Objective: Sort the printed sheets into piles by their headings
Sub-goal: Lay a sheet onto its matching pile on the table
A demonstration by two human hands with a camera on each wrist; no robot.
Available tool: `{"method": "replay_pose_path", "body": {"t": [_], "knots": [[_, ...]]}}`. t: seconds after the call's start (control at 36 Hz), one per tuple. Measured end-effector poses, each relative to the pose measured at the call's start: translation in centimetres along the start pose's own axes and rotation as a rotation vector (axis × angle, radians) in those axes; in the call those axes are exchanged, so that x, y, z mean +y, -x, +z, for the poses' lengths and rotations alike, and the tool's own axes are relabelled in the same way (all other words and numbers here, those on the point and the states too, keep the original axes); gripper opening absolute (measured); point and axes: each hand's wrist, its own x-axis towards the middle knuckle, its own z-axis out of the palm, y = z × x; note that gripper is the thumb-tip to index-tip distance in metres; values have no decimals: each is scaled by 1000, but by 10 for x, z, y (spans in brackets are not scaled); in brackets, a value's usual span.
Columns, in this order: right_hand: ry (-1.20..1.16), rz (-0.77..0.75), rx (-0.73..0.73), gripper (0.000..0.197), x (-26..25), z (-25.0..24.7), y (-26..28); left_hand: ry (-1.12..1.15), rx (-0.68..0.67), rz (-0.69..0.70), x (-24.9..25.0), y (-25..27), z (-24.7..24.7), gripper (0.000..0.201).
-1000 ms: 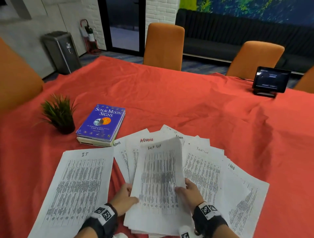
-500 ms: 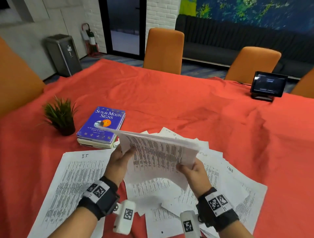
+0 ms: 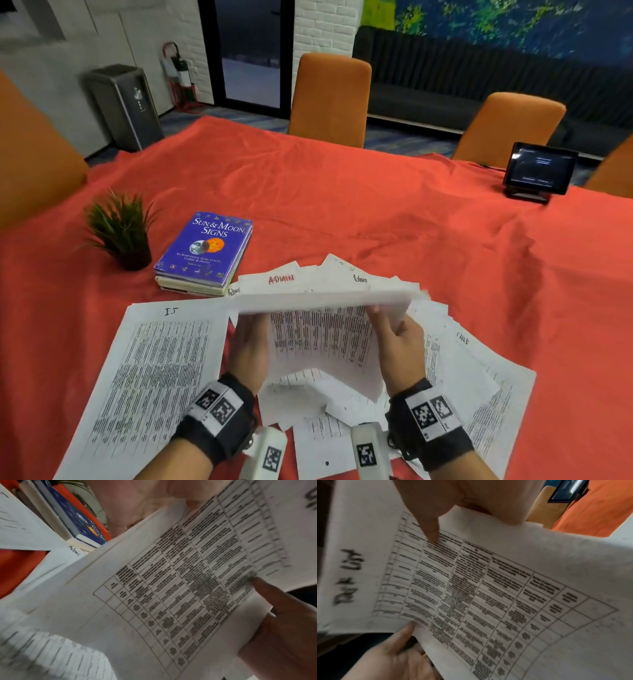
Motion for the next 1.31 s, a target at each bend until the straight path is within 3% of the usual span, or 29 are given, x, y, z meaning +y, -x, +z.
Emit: {"method": "replay_pose_path", "body": {"t": [0.06,0.08,0.19,0.28,0.33,0.39,0.44,0.61,0.69,0.83,0.92,1.0,1.08,1.17,1.31], "knots": [[1,16,41,51,-5,6,5,23,44,-50,3,-2,6,81],[22,22,55,49,-5,8,7,20,50,-66,4,-2,9,86],[21,19,65,55,-6,13,14,68,57,-66,20,1,16,58],[-75,18,67,70,-6,15,19,143,55,59,21,3,13,49],[-122,7,61,63,-8,15,22,109,87,169,22,2,10,30],[-93,-12,47,41,-11,13,25,136,86,221,17,2,8,24],[-86,-35,36,21,-9,10,25,196,61,229,11,3,7,28],[-128,-109,26,46,-13,6,17,290,61,242,17,3,7,36],[-110,-112,21,36,-13,9,12,321,12,194,14,0,10,28],[-135,32,80,32,-8,15,7,409,-22,72,-6,0,10,45],[-164,47,110,31,-10,14,5,528,-32,-8,-8,1,13,36],[-154,64,137,46,-5,14,5,494,-31,16,-10,9,17,35],[-170,68,136,39,-3,11,6,468,3,-5,-19,13,17,27],[-174,58,143,42,-3,8,5,488,6,-2,-15,9,14,32],[-198,38,163,55,-6,8,4,436,-15,167,27,-1,13,37]]}}
